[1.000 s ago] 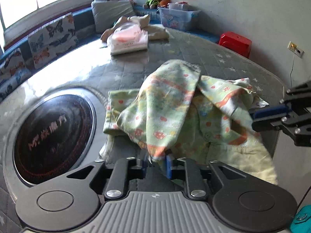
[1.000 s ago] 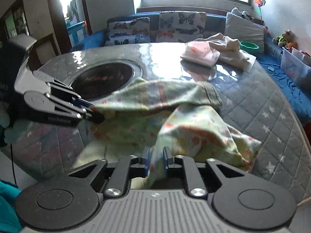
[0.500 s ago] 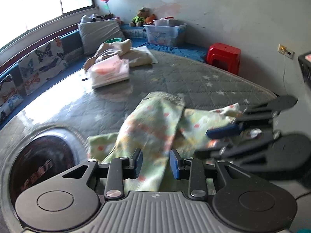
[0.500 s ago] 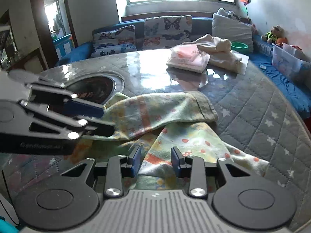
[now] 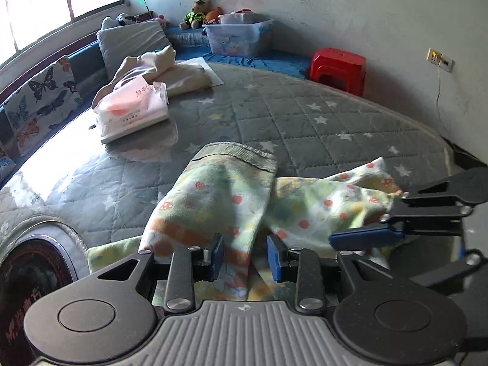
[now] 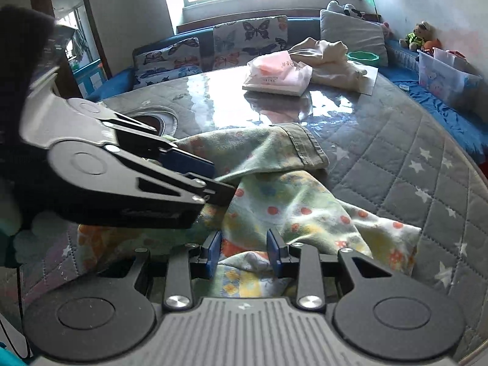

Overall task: Fold clothes
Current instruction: 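Lift the shirt with both grippers and shake it out above the table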

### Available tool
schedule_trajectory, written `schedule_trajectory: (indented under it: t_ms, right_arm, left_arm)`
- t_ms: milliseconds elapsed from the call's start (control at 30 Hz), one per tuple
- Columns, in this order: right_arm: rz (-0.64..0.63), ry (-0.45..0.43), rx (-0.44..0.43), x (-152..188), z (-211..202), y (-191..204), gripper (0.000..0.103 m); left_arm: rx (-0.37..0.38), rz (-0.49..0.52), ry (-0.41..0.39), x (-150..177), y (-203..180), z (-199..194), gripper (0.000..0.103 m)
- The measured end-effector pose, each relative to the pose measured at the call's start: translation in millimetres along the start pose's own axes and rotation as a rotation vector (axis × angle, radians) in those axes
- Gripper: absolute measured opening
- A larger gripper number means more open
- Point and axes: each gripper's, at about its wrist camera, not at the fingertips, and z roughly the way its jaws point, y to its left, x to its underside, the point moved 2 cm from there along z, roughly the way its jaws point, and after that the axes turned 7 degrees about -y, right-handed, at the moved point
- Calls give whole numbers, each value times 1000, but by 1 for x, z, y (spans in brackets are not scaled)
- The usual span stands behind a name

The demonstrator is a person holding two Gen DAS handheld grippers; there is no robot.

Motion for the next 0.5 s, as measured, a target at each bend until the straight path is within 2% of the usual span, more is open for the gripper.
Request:
schedule_trajectory:
  t_ms: [67, 133, 500]
  right_arm:
    - [1, -1, -2, 0, 0, -1, 31]
    - [4, 0, -1, 0, 1, -2, 31]
    - [-16, -19, 22, -8, 1, 3, 32]
  left_arm:
    - [11, -22, 1, 0, 5, 3, 15]
    - [5, -33, -11, -1, 10, -2, 6]
    - [-99, -152, -101, 3, 59, -49, 2]
